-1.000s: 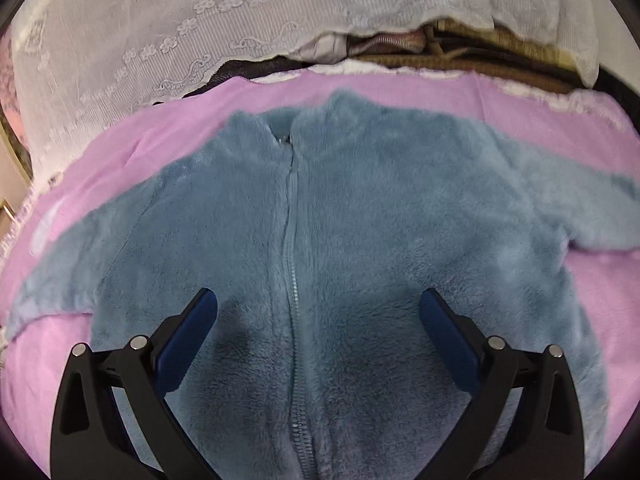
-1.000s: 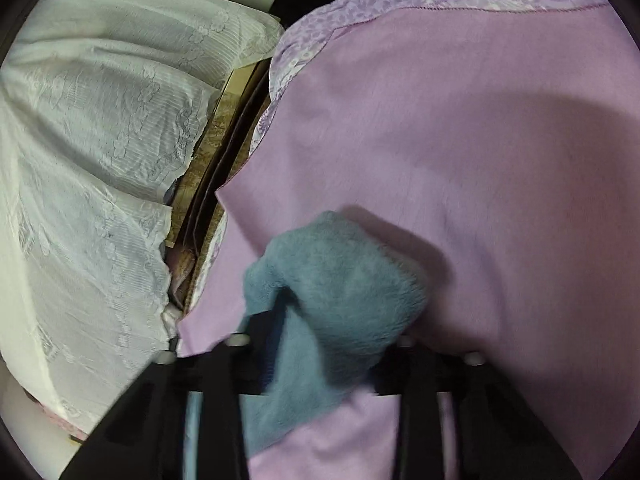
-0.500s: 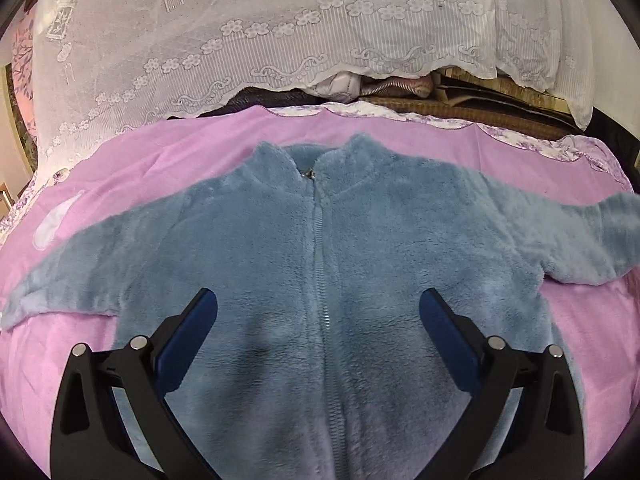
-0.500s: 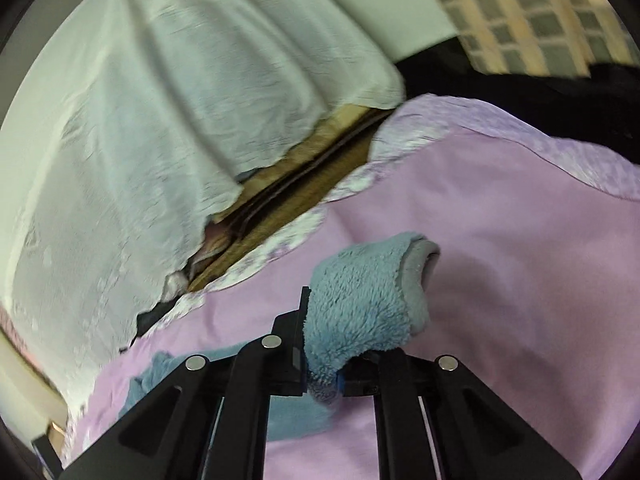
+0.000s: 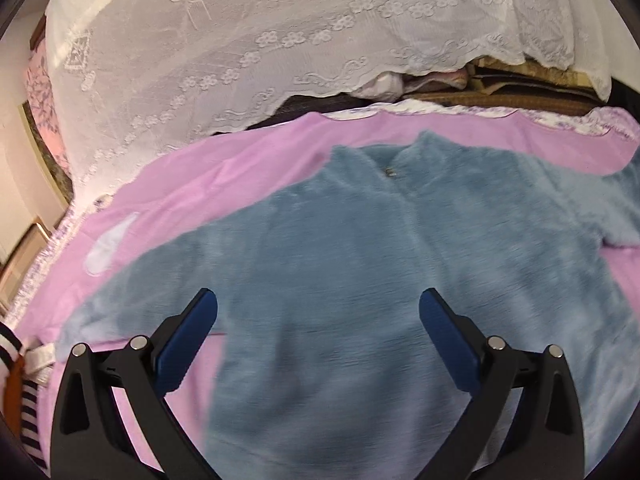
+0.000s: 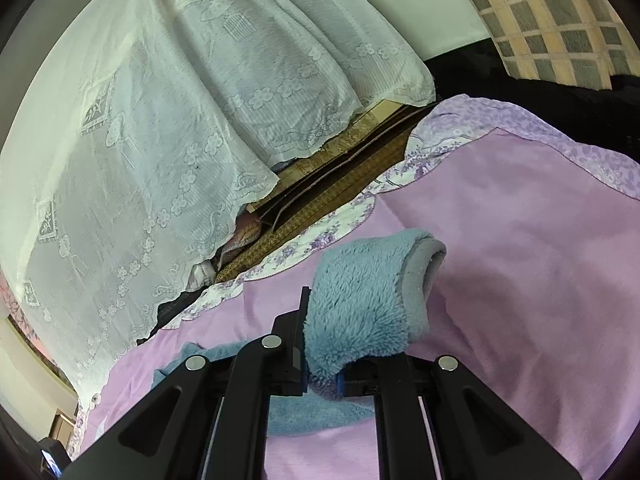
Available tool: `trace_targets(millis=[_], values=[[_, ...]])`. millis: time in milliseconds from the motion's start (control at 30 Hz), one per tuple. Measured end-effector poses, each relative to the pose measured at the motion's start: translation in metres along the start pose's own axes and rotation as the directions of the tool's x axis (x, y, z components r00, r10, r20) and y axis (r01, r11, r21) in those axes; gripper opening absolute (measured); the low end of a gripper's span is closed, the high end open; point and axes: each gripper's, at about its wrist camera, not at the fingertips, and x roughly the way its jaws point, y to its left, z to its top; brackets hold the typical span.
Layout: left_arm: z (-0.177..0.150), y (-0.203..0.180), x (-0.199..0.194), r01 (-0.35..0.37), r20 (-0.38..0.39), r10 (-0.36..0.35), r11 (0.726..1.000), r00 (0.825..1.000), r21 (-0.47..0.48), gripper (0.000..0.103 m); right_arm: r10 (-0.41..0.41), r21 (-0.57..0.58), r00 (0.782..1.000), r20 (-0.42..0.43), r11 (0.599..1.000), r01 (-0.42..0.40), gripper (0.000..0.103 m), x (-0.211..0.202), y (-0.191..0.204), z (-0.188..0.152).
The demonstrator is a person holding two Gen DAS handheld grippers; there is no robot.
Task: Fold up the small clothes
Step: 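Carry the held sleeve across the jacket body and lay it down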
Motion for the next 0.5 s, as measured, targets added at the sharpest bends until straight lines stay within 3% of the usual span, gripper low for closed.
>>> trace_targets(millis=[267, 500], values=[[-0.017, 0.082, 0.017, -0.11, -0.056, 0.105, 0.99, 0.993, -0.084, 0.099, 0.057, -0.06, 0.998, -0.028, 0.996, -0.058, 0.01, 0.005, 0.059, -0.005], [-0.04, 0.137, 0.043, -0.206, -0.116, 0.192, 0.97, 0.975, -0.125, 0.099, 0.109, -0.129, 0.992, -0.068, 0.985, -0.117, 0.01, 0.012, 0.128, -0.017]])
